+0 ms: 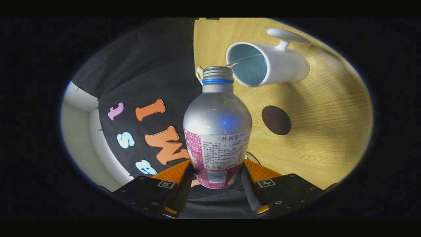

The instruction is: Take the bottle from table, then pour the juice into the cup, finally place the bottle on the coaster

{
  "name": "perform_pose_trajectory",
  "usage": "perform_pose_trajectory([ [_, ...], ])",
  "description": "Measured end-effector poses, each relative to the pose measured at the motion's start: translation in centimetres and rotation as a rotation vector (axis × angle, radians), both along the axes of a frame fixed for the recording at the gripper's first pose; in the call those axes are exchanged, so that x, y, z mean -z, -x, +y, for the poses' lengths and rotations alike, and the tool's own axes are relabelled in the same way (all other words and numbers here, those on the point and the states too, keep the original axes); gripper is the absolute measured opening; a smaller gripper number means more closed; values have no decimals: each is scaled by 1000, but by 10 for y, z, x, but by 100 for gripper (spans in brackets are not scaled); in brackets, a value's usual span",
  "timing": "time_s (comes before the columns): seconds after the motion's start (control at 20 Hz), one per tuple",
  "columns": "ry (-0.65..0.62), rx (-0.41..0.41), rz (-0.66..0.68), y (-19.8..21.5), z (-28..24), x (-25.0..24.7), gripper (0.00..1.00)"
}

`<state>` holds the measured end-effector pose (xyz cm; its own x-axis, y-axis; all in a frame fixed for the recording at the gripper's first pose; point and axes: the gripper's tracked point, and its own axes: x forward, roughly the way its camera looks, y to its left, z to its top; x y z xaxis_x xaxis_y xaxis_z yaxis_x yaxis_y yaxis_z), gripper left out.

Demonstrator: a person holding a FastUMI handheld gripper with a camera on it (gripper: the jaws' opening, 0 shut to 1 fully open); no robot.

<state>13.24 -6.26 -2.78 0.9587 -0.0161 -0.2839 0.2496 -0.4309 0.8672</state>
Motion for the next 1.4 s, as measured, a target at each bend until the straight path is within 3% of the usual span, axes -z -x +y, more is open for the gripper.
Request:
perform_pose_trajectory([
  [0.25, 1, 43, -9, -1, -13, -2, 74],
  [1.4, -92, 75, -29, -6, -9, -5, 74],
])
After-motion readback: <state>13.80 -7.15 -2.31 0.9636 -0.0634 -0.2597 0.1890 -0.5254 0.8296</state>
